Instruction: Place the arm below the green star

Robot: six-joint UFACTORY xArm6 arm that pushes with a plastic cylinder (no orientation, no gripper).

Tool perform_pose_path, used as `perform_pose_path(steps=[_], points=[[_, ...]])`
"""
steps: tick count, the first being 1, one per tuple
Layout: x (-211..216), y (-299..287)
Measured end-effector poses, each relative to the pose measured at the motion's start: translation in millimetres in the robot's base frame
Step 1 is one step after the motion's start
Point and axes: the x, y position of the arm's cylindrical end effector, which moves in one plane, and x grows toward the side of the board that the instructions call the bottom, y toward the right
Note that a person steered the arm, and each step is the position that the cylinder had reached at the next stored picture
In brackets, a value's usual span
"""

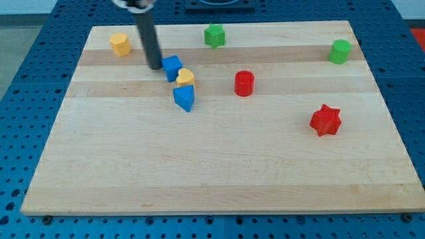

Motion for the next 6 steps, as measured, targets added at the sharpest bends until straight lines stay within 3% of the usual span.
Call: perform_pose_path(steps=[2,3,5,6], points=[[0.3,166.4],[0.3,207.7],[-12.1,208.1],[-22.1,160.5]])
